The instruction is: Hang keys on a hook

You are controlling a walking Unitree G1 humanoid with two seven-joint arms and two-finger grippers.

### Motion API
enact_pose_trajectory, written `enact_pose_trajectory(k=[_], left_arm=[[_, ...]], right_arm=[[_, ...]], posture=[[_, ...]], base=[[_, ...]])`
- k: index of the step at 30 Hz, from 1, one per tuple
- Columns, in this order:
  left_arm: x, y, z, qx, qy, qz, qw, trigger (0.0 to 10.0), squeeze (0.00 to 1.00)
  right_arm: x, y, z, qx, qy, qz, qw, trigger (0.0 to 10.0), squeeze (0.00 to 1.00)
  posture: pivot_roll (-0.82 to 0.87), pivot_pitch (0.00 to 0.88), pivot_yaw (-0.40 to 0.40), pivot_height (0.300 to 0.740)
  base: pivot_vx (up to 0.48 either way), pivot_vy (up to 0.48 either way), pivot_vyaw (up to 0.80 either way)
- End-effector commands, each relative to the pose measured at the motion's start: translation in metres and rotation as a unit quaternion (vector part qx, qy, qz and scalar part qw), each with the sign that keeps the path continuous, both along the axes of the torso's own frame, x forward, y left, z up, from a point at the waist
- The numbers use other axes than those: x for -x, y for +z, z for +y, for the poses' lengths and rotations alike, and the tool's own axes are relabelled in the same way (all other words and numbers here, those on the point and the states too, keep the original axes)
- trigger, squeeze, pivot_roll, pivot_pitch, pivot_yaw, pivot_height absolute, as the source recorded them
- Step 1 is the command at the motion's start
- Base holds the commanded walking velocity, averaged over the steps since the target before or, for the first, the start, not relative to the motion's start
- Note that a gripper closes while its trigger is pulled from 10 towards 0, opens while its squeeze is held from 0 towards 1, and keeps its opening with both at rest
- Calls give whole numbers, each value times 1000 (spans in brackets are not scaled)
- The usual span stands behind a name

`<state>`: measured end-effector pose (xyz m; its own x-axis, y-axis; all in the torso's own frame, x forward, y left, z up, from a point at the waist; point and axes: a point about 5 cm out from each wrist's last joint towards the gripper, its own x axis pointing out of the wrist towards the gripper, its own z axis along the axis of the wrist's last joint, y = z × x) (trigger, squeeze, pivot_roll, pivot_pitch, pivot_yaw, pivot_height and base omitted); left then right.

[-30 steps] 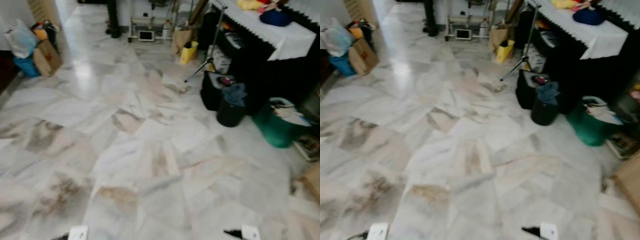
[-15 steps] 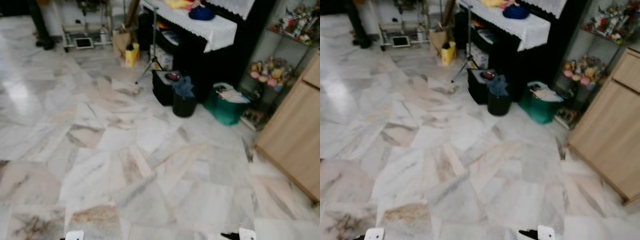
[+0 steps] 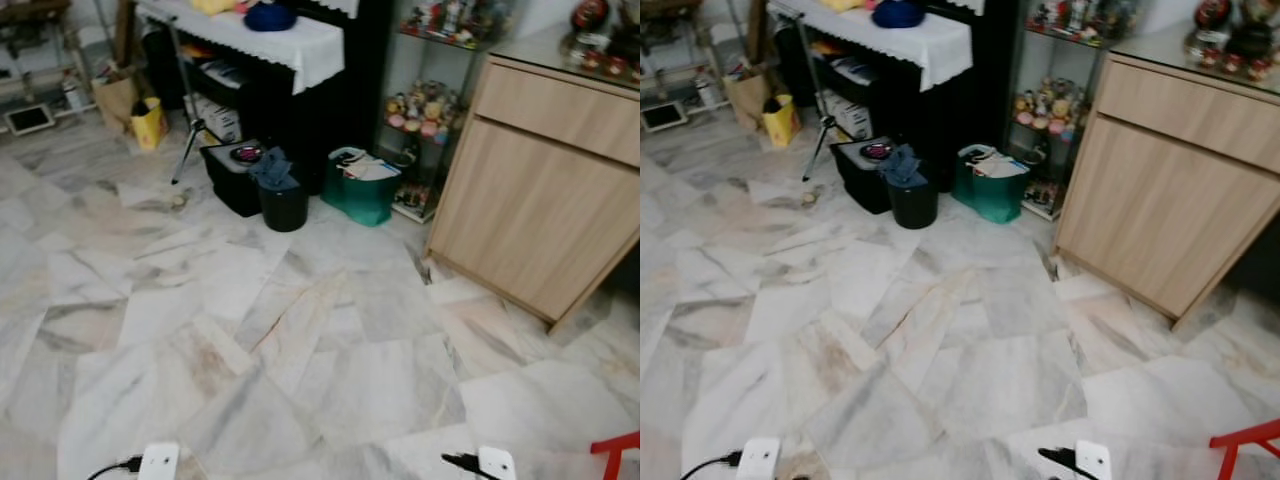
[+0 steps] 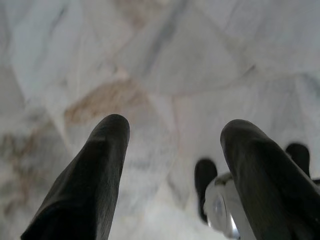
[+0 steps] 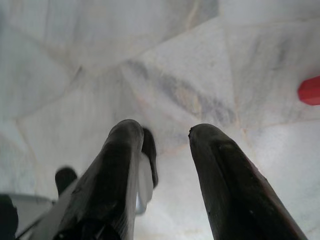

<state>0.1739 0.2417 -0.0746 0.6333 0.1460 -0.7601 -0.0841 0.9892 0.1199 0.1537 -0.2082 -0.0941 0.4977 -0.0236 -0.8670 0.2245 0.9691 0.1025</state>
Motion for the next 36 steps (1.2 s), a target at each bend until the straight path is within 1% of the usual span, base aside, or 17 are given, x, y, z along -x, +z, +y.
enact_pose_trajectory(k=[1, 7, 15, 22, 27, 31, 33, 36], left_arm=[[8, -4, -1, -2, -3, 20, 1000, 10000, 0], [9, -6, -6, -1, -18, 26, 1000, 10000, 0], [12, -8, -10, 4, -12, 24, 1000, 10000, 0], [18, -12, -14, 4, -20, 33, 999, 10000, 0], [23, -14, -15, 5, -19, 38, 999, 10000, 0], [21, -13, -17, 2, -28, 37, 999, 10000, 0], [16, -11, -18, 2, -36, 29, 999, 10000, 0], [7, -6, -14, -2, -37, 15, 999, 10000, 0]], right_arm=[[-2, 1, 0, 1, -12, -8, 1000, 10000, 0], [-2, 1, -3, 6, -24, -9, 1000, 10000, 0], [2, 1, -9, 12, -25, -3, 1000, 10000, 0], [4, 1, -13, 22, -18, -3, 1000, 10000, 0], [7, 0, -13, 22, -18, 1, 1000, 10000, 0], [9, -1, -13, 26, -21, 5, 999, 10000, 0], [10, -1, -13, 23, -33, 2, 999, 10000, 0], [9, -1, -12, 23, -24, -1, 999, 10000, 0]], posture=[[93, 0, -3, 740], [75, 0, -2, 740], [82, 0, -30, 740], [87, 0, -31, 740], [85, 0, -25, 740], [98, 0, -18, 740], [100, 0, -19, 740], [100, 0, -24, 740]], base=[[0, 0, -750], [0, 0, -748], [0, 0, -747], [0, 0, -746], [0, 0, -745], [0, 0, -728], [0, 0, 0], [0, 0, 0]])
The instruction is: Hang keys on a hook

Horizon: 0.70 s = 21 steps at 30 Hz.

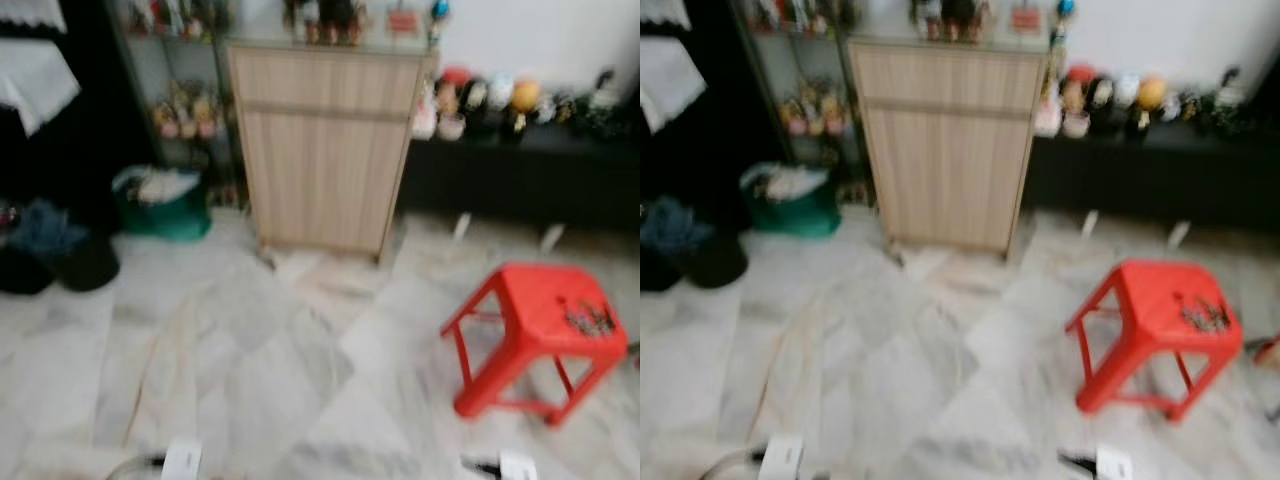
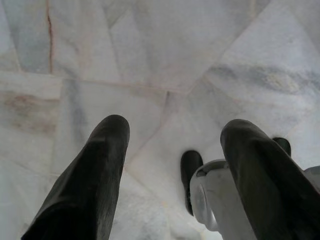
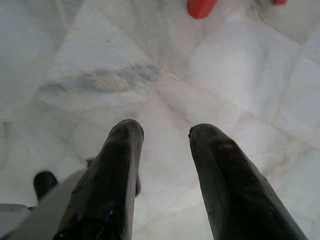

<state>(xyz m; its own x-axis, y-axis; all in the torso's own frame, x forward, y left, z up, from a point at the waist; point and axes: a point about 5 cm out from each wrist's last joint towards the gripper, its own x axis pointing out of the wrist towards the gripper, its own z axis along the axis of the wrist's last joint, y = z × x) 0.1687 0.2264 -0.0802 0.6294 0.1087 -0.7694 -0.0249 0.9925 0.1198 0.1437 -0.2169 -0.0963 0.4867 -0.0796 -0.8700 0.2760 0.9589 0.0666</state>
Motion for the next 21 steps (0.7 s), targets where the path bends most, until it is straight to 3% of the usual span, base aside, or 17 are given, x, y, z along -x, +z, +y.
enact_pose_trajectory(k=[1, 7, 21], left_arm=[[-1, 0, 1, -3, -10, 6, 1000, 10000, 0], [-9, 3, -4, 2, -25, -2, 1000, 10000, 0], [3, -1, 2, 1, -5, 9, 1000, 10000, 0]], right_arm=[[-2, 2, -3, 6, 0, -8, 1000, 10000, 0], [-7, 4, -2, 2, -6, -22, 1000, 10000, 0], [-8, 3, 1, 2, -5, -13, 1000, 10000, 0]], posture=[[102, 0, -25, 740], [90, 0, -18, 740], [93, 0, -18, 740]], base=[[0, 0, 0], [0, 0, 0], [0, -376, 0]])
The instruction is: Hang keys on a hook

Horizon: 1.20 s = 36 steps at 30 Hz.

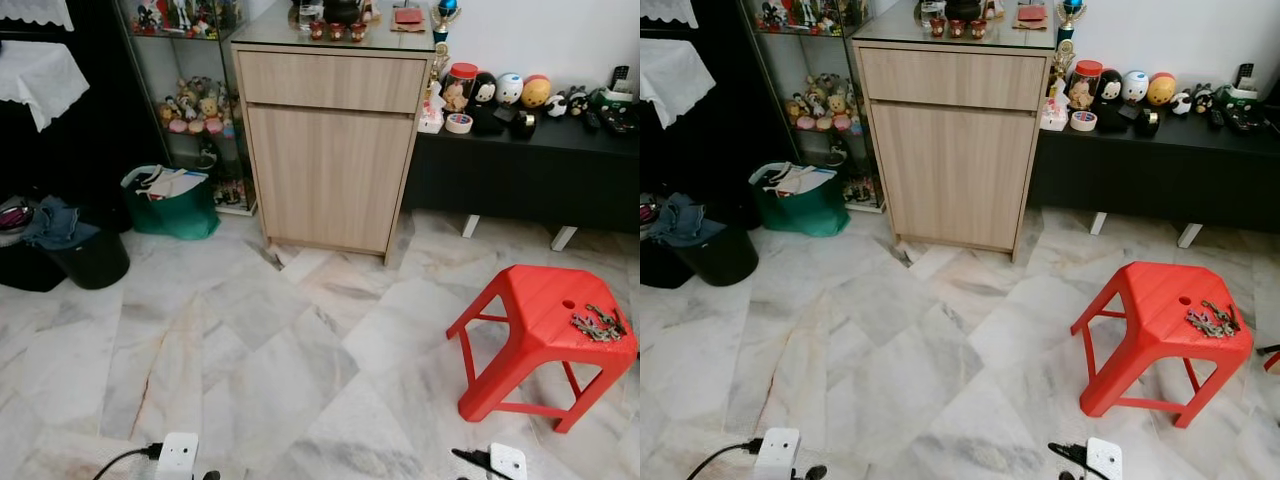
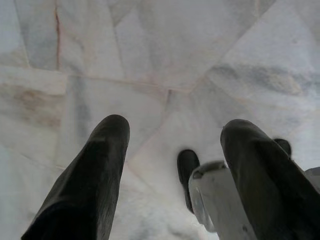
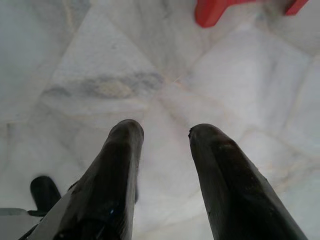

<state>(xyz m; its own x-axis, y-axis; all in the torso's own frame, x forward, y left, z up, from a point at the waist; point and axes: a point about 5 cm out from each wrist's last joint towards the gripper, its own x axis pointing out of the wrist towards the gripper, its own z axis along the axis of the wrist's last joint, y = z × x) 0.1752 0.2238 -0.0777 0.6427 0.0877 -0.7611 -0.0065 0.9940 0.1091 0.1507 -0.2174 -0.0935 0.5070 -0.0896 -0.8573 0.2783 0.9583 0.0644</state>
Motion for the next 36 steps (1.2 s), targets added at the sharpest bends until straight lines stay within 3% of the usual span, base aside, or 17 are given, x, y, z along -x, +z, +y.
enact_pose_trajectory(k=[1, 28, 36], left_arm=[[9, -4, 5, -5, 5, 16, 1000, 10000, 0], [7, -3, 3, -3, 8, 14, 1000, 10000, 0], [8, -4, 3, 0, 17, 16, 1000, 10000, 0]], right_arm=[[-1, 0, 1, -4, -3, -2, 1000, 10000, 0], [-7, 3, 1, -8, -14, -16, 1000, 10000, 0], [-7, 3, 1, -7, -11, -16, 1000, 10000, 0]], posture=[[93, 0, -18, 740], [75, 0, -16, 740], [78, 0, -21, 740]], base=[[0, -405, 0], [0, -408, 0], [0, 0, 0]])
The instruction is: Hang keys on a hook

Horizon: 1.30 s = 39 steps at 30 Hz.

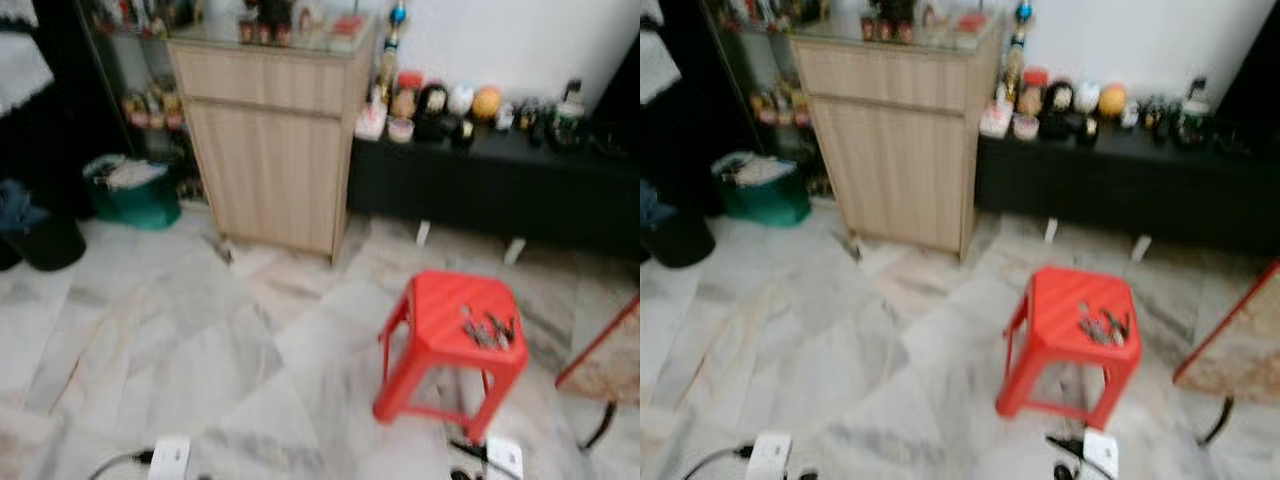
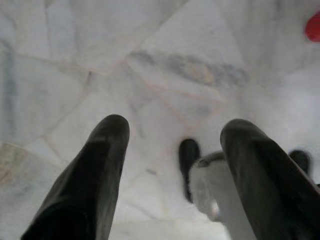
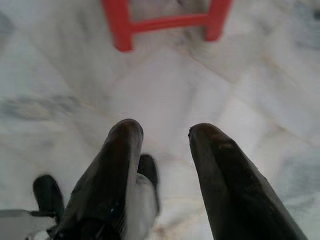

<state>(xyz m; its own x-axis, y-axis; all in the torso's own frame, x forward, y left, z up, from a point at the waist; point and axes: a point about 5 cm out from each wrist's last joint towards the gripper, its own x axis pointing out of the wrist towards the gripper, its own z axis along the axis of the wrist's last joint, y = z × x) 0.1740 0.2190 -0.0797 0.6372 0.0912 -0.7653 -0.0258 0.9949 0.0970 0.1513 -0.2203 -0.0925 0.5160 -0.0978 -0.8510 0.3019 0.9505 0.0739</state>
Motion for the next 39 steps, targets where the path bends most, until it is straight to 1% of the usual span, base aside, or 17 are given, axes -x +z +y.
enact_pose_trajectory(k=[1, 4, 17, 39], left_arm=[[7, -2, 7, -4, 10, 12, 1000, 10000, 0], [7, -2, 7, 0, 18, 9, 1000, 10000, 0], [7, -2, 10, -1, 22, 16, 1000, 10000, 0], [9, -3, 6, 0, 16, 18, 1000, 10000, 0]], right_arm=[[-6, 2, 4, -4, 3, -9, 1000, 10000, 0], [-7, 2, 4, -4, 3, -8, 1000, 10000, 0], [-7, 2, 5, -4, 7, -7, 1000, 10000, 0], [-6, 2, 4, -4, 11, -6, 1000, 10000, 0]], posture=[[78, 0, -21, 740], [78, 0, -21, 740], [75, 0, -18, 740], [75, 0, -17, 740]], base=[[0, 0, 0], [0, 0, 0], [0, 0, 0], [269, 0, 0]])
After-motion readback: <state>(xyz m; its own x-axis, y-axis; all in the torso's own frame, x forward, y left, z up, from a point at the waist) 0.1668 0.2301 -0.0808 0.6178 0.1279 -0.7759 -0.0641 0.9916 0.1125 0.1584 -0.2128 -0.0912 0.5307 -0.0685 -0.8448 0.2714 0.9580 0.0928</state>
